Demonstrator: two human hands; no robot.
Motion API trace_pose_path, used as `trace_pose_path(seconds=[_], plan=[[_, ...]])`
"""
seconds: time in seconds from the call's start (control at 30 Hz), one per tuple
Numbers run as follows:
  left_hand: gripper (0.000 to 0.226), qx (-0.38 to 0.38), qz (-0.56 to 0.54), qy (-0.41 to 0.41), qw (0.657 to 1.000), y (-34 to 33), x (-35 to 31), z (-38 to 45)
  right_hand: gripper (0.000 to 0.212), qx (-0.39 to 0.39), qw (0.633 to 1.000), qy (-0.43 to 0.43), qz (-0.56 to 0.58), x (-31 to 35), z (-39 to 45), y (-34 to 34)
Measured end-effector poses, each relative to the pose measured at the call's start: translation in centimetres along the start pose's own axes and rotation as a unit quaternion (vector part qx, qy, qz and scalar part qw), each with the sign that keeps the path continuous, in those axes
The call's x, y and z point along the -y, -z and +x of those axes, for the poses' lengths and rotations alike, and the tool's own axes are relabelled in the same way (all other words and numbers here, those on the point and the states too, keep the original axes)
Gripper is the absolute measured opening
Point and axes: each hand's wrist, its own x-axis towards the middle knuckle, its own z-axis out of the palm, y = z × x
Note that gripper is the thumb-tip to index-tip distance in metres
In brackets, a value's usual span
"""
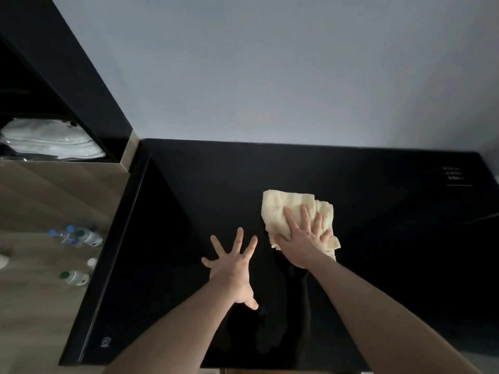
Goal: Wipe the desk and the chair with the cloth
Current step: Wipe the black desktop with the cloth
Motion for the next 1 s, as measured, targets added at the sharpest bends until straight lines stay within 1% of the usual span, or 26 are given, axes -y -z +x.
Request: trace_pose_path(seconds=[0.17,0.3,0.37,0.47,0.53,0.63,0.73,0.8,0.9,1.0], plan=[[0.150,-0.010,-0.015,0.019,1.000,0.1,-0.3,-0.1,0.081,-0.008,0.999,0.036,0.000,-2.4,0.7,1.0],[0.145,-0.024,-0.036,0.055,0.998,0.2,-1.8,-0.4,0.084,-0.004,0.998,0.065,-0.001,-5.8,1.7,2.5],[0.141,-0.036,-0.059,0.078,0.995,-0.3,-3.2,-0.5,0.084,-0.009,0.997,0.080,-0.002,-8.4,2.2,3.6],[0.142,-0.046,-0.080,0.108,0.990,-1.0,-6.1,-0.3,0.085,-0.014,0.997,0.080,-0.001,-14.5,3.1,5.6],[0.141,-0.053,-0.064,0.120,0.989,-0.8,-8.4,0.1,0.085,-0.024,0.998,0.062,0.010,-19.5,3.8,7.4],[0.138,-0.064,-0.025,0.098,0.993,0.4,-12.6,1.2,0.084,-0.032,0.999,0.012,0.020,-27.5,4.4,10.5],[0.140,-0.076,-0.050,0.069,0.993,1.1,-18.0,2.6,0.084,-0.033,0.998,-0.035,0.031,-35.2,4.6,13.2],[0.140,-0.068,-0.067,0.064,0.993,1.3,-21.3,3.7,0.084,-0.038,0.997,-0.059,0.040,-39.3,5.0,15.0],[0.141,-0.054,-0.102,0.084,0.990,1.6,-24.3,5.0,0.083,-0.053,0.992,-0.105,0.042,-43.8,5.4,17.4],[0.140,-0.060,-0.109,0.096,0.988,1.3,-24.7,5.4,0.084,-0.074,0.986,-0.141,0.054,-45.6,6.5,18.8]])
